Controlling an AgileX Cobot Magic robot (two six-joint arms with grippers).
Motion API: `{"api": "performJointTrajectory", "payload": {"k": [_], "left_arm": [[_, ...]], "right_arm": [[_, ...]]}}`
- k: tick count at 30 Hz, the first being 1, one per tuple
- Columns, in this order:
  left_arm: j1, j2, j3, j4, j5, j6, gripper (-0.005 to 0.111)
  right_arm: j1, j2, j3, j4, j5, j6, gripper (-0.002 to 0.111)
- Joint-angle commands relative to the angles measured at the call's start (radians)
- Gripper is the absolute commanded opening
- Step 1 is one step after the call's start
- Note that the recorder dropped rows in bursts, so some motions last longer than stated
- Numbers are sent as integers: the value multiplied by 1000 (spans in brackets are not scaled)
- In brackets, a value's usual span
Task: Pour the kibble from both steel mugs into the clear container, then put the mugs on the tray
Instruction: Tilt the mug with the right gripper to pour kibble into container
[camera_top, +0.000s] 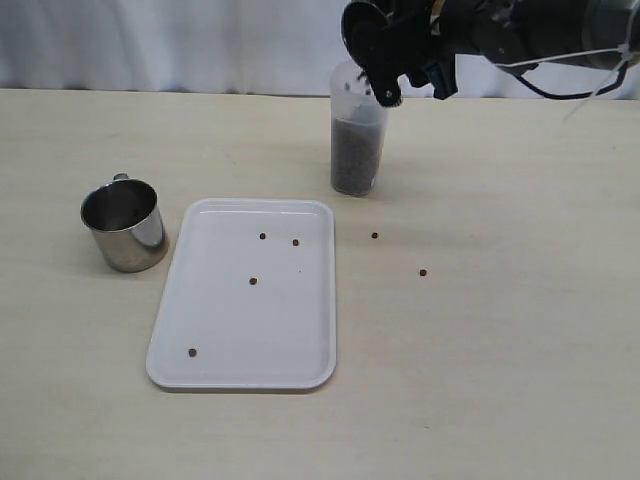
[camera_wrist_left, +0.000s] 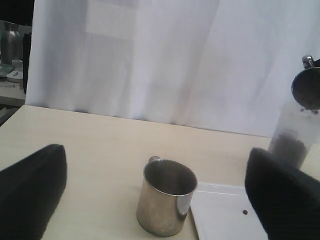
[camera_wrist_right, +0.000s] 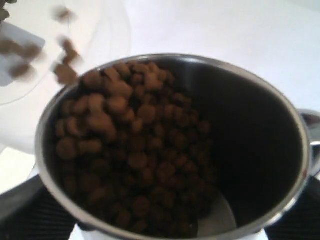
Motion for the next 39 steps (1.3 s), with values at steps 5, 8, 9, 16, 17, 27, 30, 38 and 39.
{"api": "performJointTrajectory", "payload": {"k": [5, 8, 9, 16, 17, 27, 30, 38, 39], "left_arm": [[0, -3, 3, -1, -8, -1, 97], [0, -3, 3, -1, -8, -1, 97], [0, -3, 3, -1, -8, -1, 97], [0, -3, 3, -1, -8, -1, 97], [0, -3, 3, -1, -8, -1, 97], [0, -3, 3, -1, -8, -1, 97], [0, -3, 3, -1, -8, -1, 97], [0, -3, 3, -1, -8, -1, 97], [0, -3, 3, -1, -8, -1, 97]], "right_arm": [[2, 7, -10, -10, -42, -65, 5], [2, 7, -10, -10, -52, -68, 5], [2, 7, -10, -10, -52, -68, 5], [2, 7, -10, -10, -65, -112, 5], [2, 7, -10, -10, -65, -127, 5], [2, 7, -10, -10, -87, -203, 5], [2, 5, -10, -10, -120, -209, 5], [2, -10, -10, -10, -114, -261, 5], [2, -10, -10, -10, -114, -277, 5]]}}
